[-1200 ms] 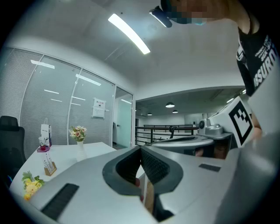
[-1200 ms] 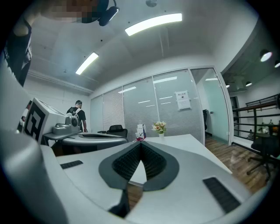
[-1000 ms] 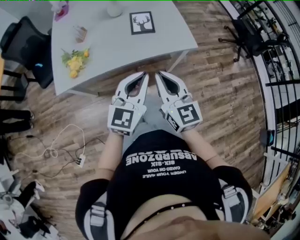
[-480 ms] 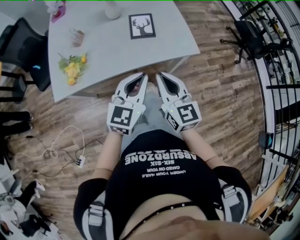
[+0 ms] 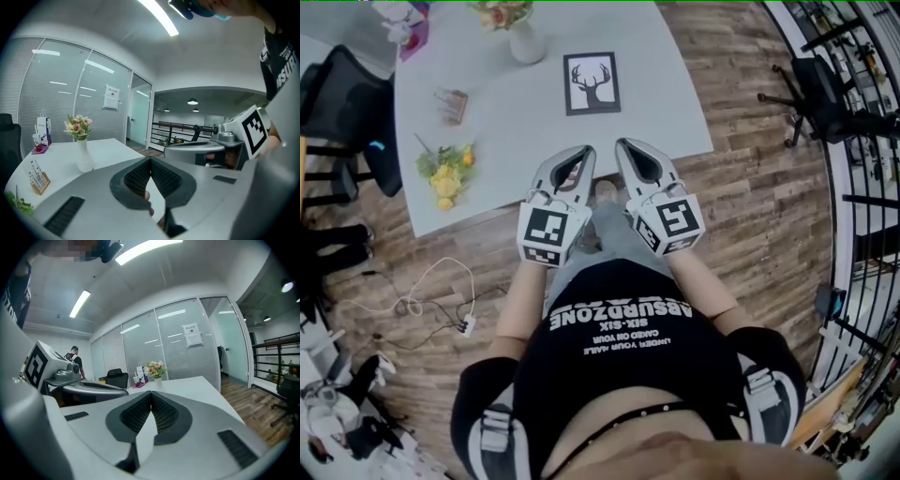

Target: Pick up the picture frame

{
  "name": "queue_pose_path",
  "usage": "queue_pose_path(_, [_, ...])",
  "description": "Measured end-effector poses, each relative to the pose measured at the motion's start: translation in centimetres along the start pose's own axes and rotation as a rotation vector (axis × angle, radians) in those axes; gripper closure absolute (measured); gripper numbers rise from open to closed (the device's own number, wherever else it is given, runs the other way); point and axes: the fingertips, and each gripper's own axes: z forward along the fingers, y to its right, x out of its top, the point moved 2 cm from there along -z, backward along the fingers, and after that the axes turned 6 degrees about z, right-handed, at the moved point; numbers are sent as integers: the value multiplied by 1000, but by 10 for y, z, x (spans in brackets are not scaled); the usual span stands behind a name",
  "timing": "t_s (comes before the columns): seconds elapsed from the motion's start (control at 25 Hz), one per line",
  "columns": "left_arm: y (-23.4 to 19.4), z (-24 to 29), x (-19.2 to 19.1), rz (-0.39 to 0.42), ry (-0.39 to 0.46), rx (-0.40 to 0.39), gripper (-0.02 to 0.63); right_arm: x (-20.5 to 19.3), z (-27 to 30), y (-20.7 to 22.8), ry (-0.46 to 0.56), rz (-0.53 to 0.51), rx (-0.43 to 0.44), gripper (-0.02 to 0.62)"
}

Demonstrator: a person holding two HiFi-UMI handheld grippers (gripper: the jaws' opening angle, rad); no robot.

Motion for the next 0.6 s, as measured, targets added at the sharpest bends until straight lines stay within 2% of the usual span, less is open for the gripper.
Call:
queue_pose_path(0.24, [-40,54,-1,-48,-64,62,590,13,55,49,-65,-41,29,577])
queue_pose_path(0.48, [-65,91,-27,-70,-160,106,589,-11,90,91,-153,-18,26,575])
queue_pose_path(0.6, [-77,102,-39,-77,-201,124,589,-22,106,104,-195,4,26,543])
